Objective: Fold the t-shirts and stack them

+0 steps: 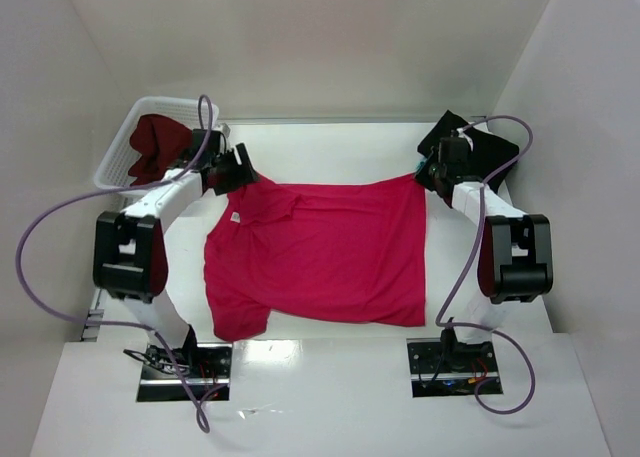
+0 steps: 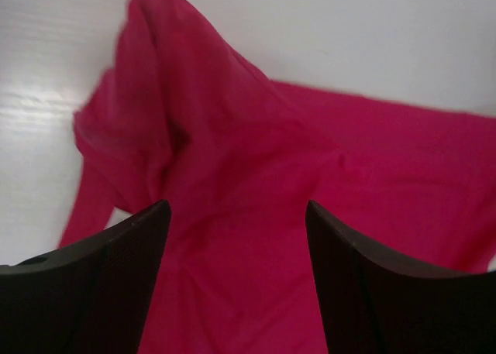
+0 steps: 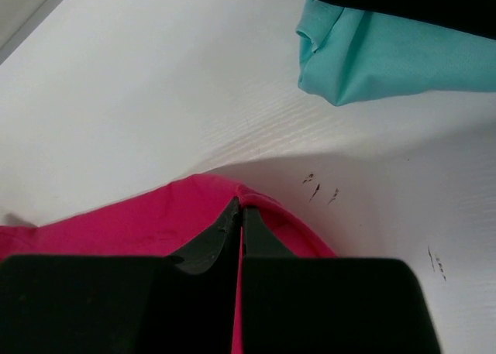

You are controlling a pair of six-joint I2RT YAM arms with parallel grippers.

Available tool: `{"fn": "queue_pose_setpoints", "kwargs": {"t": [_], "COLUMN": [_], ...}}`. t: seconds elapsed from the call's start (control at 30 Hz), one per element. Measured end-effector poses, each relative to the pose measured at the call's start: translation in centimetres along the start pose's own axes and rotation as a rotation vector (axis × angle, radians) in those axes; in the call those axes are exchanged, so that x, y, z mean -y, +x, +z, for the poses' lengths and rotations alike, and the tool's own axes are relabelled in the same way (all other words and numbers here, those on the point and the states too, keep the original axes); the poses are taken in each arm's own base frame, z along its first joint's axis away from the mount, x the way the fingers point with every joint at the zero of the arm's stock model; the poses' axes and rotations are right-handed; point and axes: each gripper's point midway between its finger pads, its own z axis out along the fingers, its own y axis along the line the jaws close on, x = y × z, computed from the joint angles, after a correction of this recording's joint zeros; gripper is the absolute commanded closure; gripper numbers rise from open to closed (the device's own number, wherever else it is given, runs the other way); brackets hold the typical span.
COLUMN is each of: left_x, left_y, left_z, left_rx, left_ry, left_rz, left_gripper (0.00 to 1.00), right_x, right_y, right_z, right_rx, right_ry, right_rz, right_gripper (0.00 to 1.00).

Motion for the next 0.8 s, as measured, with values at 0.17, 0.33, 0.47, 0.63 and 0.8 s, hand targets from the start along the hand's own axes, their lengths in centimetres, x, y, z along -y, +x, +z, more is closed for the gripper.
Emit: {"fn": "queue_pose_setpoints", "kwargs": {"t": [0.17,0.33,0.47,0.63,0.8], "left_x": [1.5,-0.6,-2.2,-3.0,-3.5], "left_y": [1.8,4.4,6.5,7.8,8.4], "left_z": [-4.1,-3.6,-2.4,-1.1,-0.3], "left_rx": [0.017,-0.033,-0.097,-0.143,-0.165], "left_ry": [0.048,-0.007,-0.057,-0.08,-0.091], "left_rz": [0.024,-0.014,-0.03,-0.039,-0.042], "left_gripper": [0.24,0.27,0.29,0.3,0.31], "right_x": [0.4,1.4,1.7,2.0,2.6], "right_y": [0.5,1.7,1.9,1.4,1.2], "right_z": [-0.8,-1.1,-1.5,-1.7,-1.6], "right_rx": [0.0,-0.017,-0.012,0.012,0.028], "right_ry": [0.005,0.024,0.034,0.052,0.082], "right_rz": [0.0,0.001,0.001,0.0,0.001], "right_gripper": [1.0,1.0,1.0,1.0,1.0]}}
